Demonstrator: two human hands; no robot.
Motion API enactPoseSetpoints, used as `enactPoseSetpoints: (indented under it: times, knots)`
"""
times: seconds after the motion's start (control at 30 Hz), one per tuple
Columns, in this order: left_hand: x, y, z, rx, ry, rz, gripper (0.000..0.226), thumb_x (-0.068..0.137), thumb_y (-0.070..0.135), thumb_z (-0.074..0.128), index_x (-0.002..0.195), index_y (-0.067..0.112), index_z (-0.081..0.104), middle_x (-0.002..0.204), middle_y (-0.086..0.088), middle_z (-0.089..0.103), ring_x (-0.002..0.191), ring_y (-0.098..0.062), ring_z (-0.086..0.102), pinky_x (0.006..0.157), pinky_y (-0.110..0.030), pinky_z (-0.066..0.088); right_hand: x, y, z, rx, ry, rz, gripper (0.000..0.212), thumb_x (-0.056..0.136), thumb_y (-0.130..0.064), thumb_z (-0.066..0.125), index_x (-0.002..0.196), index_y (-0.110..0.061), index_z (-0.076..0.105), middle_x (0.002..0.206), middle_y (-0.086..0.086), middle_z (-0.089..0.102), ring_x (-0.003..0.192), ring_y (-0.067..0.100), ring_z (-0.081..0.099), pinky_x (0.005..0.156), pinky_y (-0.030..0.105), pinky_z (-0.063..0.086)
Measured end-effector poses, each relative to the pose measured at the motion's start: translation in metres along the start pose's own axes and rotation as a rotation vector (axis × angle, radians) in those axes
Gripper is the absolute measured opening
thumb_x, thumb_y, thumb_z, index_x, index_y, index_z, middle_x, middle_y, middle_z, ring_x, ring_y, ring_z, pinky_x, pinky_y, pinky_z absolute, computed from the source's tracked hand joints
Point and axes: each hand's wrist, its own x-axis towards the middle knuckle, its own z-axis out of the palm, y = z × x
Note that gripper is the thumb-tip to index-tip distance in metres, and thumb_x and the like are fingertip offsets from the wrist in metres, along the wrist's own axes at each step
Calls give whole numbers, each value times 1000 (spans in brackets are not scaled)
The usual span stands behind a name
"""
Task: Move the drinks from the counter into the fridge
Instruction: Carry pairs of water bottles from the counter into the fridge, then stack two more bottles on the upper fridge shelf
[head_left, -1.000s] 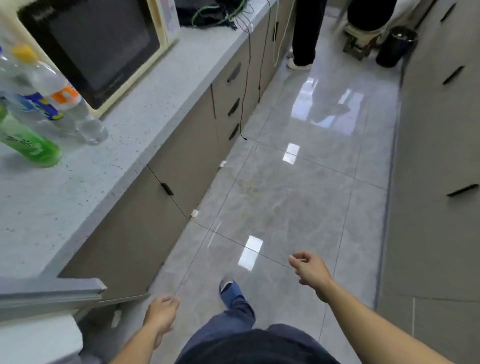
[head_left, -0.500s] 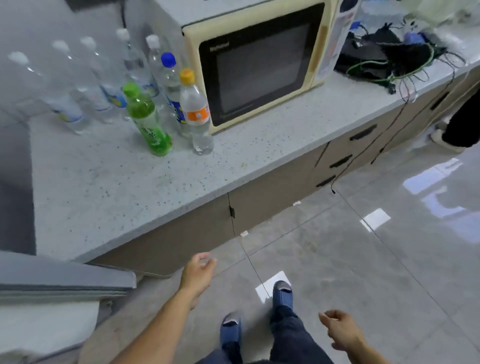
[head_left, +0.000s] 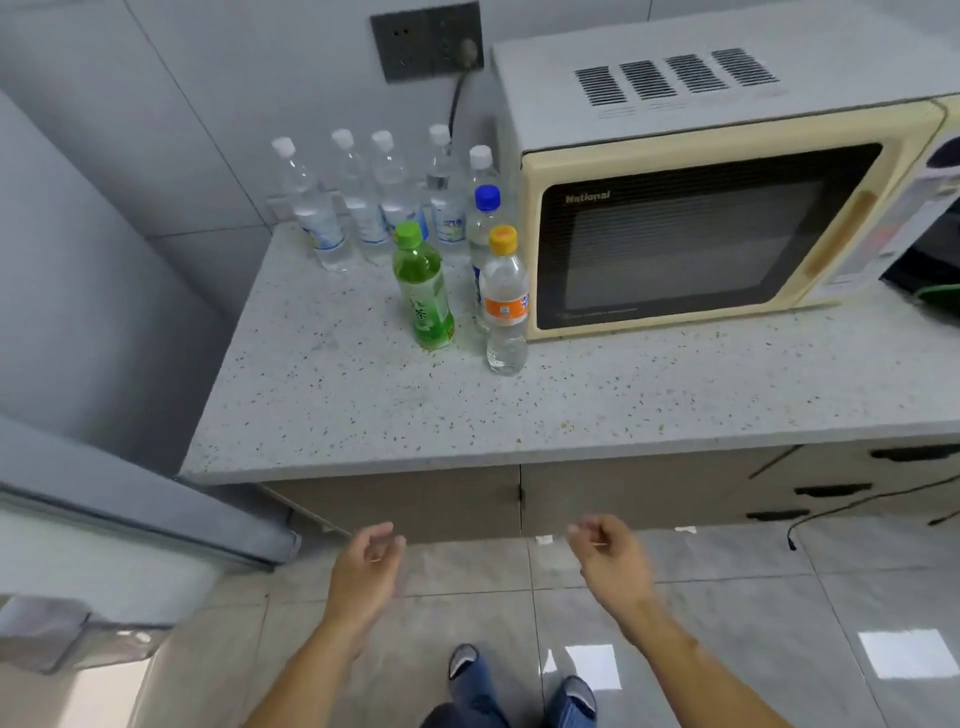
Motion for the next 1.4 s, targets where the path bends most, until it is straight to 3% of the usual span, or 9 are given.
enactPoseSetpoints:
  times: [0.1,0.3,0.63,0.7,0.83,0.93,1.0,1.2,1.4]
  knots:
    - [11,23,-8,-77,49,70,18,95,33,61,111,40,56,119,4,62,107,-15,62,87,-37,57,17,-60,30,6,-76,-198,22,90,-23,70,111,-20,64,96,-5,68,82,3,63,69,10,49]
    - [50,79,-21,-302,152,141,16,95,30,62,103,43,59,113,3,63,100,-13,65,66,-18,56,67,-165,98,8,-144,-438,60,88,-35,71,141,-27,43,138,-9,52,119,10,54,97,32,51]
    - [146,158,-26,-423,357,128,21,94,26,56,114,32,58,119,1,56,91,-3,56,82,-38,58,163,-250,165,-22,-45,-364,115,69,-48,85,153,-37,8,163,-7,16,149,20,22,119,47,30]
    - [163,171,-24,-442,373,106,23,94,26,56,116,32,56,117,3,56,93,-11,59,82,-39,58,175,-257,173,34,-29,-371,106,67,-42,88,148,-40,20,155,-9,32,142,13,34,116,43,34]
    - [197,206,-19,-435,421,106,36,93,28,60,128,29,53,117,6,60,90,-10,60,78,-33,55,192,-268,188,109,45,-441,66,69,-27,87,113,-51,43,102,-33,55,94,-19,52,92,27,49]
    - [226,246,-21,-375,396,171,43,92,33,63,134,31,50,123,9,60,83,5,54,64,-20,43,200,-275,192,138,66,-485,62,73,-23,84,118,-42,46,102,-26,59,93,-8,58,84,22,46]
    - [242,276,-27,-299,374,260,47,92,35,63,136,32,48,125,11,59,85,7,54,71,-23,44,205,-278,192,140,65,-484,61,74,-24,83,121,-38,47,105,-20,61,95,4,60,86,28,49]
    - [282,364,-42,50,258,615,55,92,29,66,143,30,44,138,1,46,107,-12,59,83,-16,40,207,-278,189,97,40,-514,62,78,-21,81,113,-51,40,105,-23,59,96,5,60,85,29,50]
    - [307,402,-43,361,120,804,57,96,26,63,148,26,40,152,3,38,135,-16,42,99,-20,29,211,-275,185,58,-11,-501,64,81,-23,80,114,-52,34,108,-24,55,100,4,58,88,27,49]
